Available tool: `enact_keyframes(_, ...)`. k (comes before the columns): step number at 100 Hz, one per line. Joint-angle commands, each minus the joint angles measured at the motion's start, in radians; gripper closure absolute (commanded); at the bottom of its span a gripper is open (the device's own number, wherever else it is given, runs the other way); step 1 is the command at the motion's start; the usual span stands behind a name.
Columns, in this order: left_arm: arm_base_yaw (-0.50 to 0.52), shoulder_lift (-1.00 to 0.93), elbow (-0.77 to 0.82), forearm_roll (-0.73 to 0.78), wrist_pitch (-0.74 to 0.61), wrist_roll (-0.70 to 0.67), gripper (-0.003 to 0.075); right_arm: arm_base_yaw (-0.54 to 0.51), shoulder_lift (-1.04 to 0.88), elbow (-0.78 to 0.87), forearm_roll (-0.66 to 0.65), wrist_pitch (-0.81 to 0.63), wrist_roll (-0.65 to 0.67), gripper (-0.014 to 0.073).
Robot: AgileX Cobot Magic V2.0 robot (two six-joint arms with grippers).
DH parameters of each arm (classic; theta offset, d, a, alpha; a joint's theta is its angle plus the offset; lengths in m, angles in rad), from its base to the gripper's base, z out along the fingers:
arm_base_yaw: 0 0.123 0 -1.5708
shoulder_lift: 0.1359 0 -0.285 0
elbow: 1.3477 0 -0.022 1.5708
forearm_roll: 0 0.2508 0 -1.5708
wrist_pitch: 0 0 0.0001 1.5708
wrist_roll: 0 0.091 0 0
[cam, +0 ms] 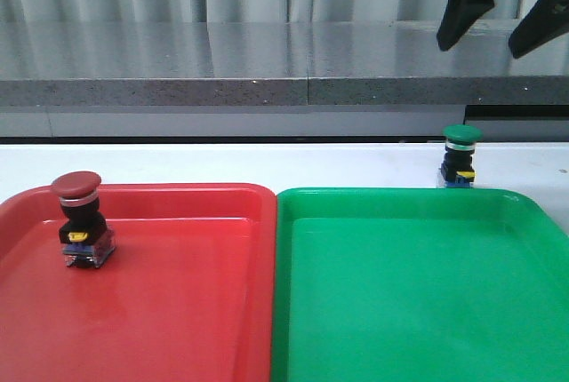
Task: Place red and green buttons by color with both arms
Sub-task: 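Lower the right gripper over the green button and close on it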
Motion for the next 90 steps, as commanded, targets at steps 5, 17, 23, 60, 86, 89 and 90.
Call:
enact_keyframes(5,0.004,-0.029,0.043,-0.001,-0.091,-0.009,0.0739,-0.002,0.027,-0.05,-0.019,-0.058,-0.012,0.0013)
enact_keyframes(17,0.004,-0.029,0.043,-0.001,-0.091,-0.009,0.0739,-0.002,0.074,-0.051,-0.025,-0.071,-0.012,0.0013)
enact_keyframes(23,0.004,-0.029,0.043,-0.001,-0.091,-0.009,0.0739,-0.002,0.092,-0.051,-0.025,-0.079,-0.012,0.0013)
enact_keyframes(60,0.004,-0.029,0.043,-0.001,-0.091,-0.009,0.0739,-0.002,0.195,-0.051,-0.025,-0.14,-0.012,0.0013)
enact_keyframes(86,0.004,-0.029,0.043,-0.001,-0.091,-0.009,0.0739,-0.002,0.217,-0.051,-0.025,-0.149,-0.011,0.0064)
enact_keyframes(89,0.004,-0.029,0.043,-0.001,-0.091,-0.009,0.0739,-0.002,0.217,-0.051,-0.025,-0.149,-0.011,0.0099)
enact_keyframes(90,0.004,-0.029,0.043,-0.001,-0.091,-0.009,0.0739,-0.002,0.217,-0.051,-0.025,-0.149,-0.011,0.0109)
